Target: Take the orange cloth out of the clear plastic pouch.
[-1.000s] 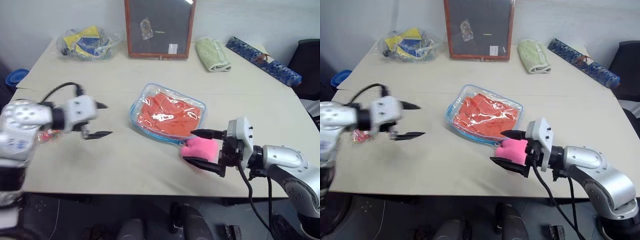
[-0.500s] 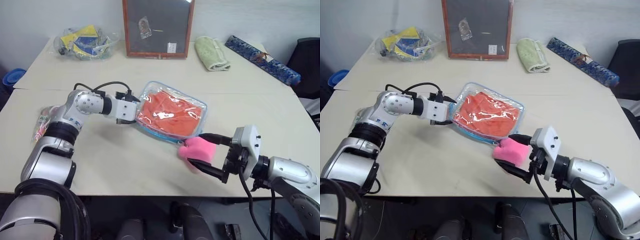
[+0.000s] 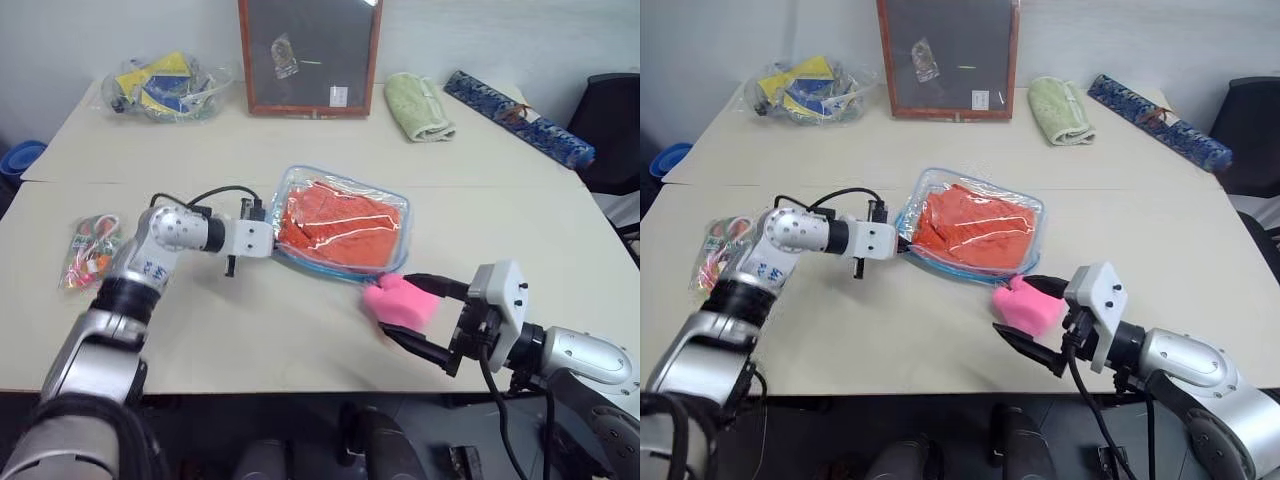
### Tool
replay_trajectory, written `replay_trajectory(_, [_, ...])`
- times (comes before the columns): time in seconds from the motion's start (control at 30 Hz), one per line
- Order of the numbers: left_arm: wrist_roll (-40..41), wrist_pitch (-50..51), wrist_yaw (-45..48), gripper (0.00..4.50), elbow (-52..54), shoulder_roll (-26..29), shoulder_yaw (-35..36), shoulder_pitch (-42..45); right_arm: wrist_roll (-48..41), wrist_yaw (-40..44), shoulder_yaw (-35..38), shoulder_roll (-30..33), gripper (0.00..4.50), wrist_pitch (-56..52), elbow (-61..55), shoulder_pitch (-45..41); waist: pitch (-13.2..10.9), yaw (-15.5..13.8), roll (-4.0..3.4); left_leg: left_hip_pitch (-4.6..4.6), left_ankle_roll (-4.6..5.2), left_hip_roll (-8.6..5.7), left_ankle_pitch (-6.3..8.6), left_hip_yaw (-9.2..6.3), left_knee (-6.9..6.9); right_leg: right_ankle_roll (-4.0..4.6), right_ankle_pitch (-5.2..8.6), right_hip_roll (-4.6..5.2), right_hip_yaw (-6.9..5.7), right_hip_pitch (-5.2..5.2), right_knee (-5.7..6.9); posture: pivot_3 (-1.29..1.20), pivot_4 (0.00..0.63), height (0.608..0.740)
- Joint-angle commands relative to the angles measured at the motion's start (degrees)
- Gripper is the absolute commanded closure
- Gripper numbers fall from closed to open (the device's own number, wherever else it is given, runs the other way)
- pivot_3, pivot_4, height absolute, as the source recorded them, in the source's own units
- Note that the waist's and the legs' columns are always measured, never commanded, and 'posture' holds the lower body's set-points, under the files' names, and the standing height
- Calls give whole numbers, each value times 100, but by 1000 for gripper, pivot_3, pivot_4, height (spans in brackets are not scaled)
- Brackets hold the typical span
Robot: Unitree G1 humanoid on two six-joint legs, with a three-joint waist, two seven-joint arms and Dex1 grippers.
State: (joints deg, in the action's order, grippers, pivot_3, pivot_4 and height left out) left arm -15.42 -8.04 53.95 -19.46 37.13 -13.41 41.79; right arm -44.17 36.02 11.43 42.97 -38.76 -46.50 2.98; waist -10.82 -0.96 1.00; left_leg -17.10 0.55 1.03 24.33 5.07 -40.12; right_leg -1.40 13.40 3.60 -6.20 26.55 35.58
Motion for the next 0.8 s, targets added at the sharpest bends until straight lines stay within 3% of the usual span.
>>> replay_trajectory(0.03, [-91, 2657, -37, 4456, 2220, -177, 315, -725, -21, 17, 109, 105, 0, 53, -132, -14, 0, -15, 0, 0, 0, 0, 0, 1, 0, 0, 0, 0, 2, 0, 0, 0, 150, 740])
replay_trajectory(0.1, [-171, 3636, 8, 4456, 3170, -290, 213, -1084, 4, -35, 134, 150, 0, 3, -100, -30, 0, -31, 0, -2, 0, 0, 0, 1, -2, 0, 0, -2, 4, -2, 1, 0, 150, 740])
replay_trajectory(0.23, [-127, 4295, -63, 4456, 4155, -369, 17, -1521, 31, -298, 212, 177, 0, -156, -28, -99, 0, -49, 0, -4, 1, -1, 1, 4, -1, 0, 1, -1, 14, -10, -3, 0, 150, 740])
replay_trajectory(0.4, [-130, 3030, -376, 4456, 3667, 3, 36, -1720, 50, -489, 214, 239, 0, -337, -21, -127, 0, -46, 0, 0, 0, -1, 1, 5, -1, 3, 2, 3, 20, -8, -9, 0, 150, 740])
replay_trajectory(0.67, [93, 2114, -500, 4456, 2915, 233, 111, -1767, 76, -545, 239, 283, 0, -404, -4, -85, 1, -39, -1, 4, -1, 2, 2, 8, 0, 7, 4, 3, 19, -7, -6, 0, 150, 740])
replay_trajectory(0.8, [281, 2181, -427, 3511, 2919, 237, 205, -1770, 104, -571, 262, 278, 0, -393, 6, -41, 1, -41, -1, 3, -1, 2, 2, 9, 0, 7, 4, 2, 19, -7, -6, 0, 150, 740])
